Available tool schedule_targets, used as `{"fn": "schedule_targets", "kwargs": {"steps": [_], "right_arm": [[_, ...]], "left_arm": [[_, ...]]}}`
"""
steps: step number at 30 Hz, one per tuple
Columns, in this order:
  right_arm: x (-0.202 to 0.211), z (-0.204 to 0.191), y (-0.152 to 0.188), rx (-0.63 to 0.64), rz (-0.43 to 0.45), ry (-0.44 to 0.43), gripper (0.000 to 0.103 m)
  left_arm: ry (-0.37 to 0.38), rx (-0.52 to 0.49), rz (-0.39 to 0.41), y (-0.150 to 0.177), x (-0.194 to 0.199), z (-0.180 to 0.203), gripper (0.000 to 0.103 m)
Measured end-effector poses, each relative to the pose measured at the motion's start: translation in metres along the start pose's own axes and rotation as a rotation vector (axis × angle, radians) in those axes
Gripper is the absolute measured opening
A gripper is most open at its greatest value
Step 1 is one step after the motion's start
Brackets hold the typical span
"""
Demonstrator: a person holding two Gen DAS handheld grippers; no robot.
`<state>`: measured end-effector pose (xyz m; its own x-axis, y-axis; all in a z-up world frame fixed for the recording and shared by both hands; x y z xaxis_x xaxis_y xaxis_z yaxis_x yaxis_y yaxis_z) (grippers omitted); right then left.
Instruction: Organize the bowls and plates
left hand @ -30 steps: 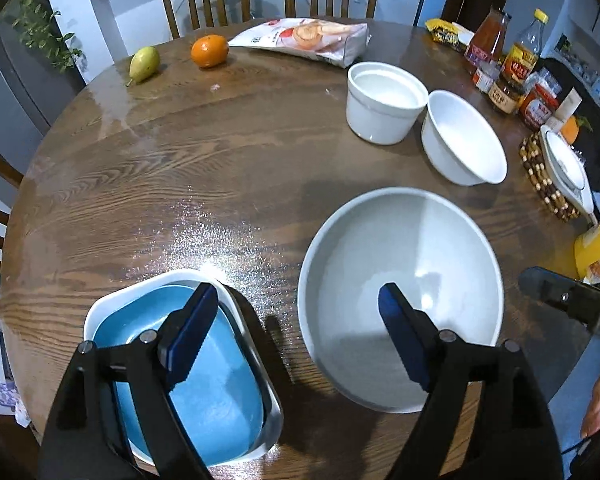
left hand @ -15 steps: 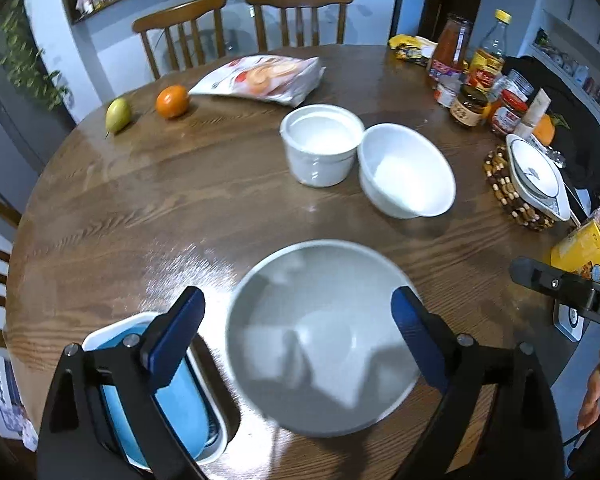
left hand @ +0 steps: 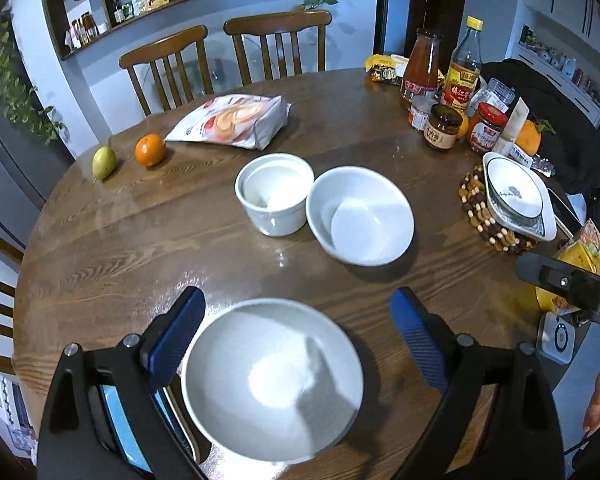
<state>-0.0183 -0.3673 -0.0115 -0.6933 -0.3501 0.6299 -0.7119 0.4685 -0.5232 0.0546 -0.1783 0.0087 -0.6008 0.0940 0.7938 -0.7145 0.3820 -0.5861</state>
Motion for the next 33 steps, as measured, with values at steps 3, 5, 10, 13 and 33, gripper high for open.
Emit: {"fn": "schedule_targets", "kwargs": {"steps": [3, 5, 10, 13, 33], "right_arm": [[0.004, 0.004, -0.004, 0.006, 0.004, -0.003, 0.049], [0.004, 0.005, -0.006, 0.01, 0.005, -0.006, 0.049], [0.001, 0.001, -0.017, 0.026, -0.003, -0.022, 0.049], [-0.001, -0.004, -0.024, 0.047, 0.0, -0.035, 0.049], [-0.047, -0.006, -0.058, 0.047, -0.05, -0.044, 0.049]], "left_arm": [[-0.006, 0.002, 0.007, -0.006, 0.0, 0.006, 0.094], [-0.01, 0.005, 0.01, -0.009, -0.002, 0.009, 0.094], [-0.028, -0.001, 0.021, -0.021, -0.002, 0.017, 0.094], [-0.045, -0.005, 0.037, -0.033, 0.001, 0.018, 0.094], [-0.066, 0.079, -0.046, -0.064, -0.04, -0.002, 0.094]]}}
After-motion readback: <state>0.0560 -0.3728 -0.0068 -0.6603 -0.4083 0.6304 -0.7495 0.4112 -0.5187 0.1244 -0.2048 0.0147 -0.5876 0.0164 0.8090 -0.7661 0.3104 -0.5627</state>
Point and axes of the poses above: each gripper's, at about its wrist camera, not at the fingertips, and x roughly against the way its jaws point, z to its right, y to its underside, the point moved 1 cm from there along -x, roughly the way its jaws point, and after that the axes turned 8 degrees about -y, right-handed, at the moved point
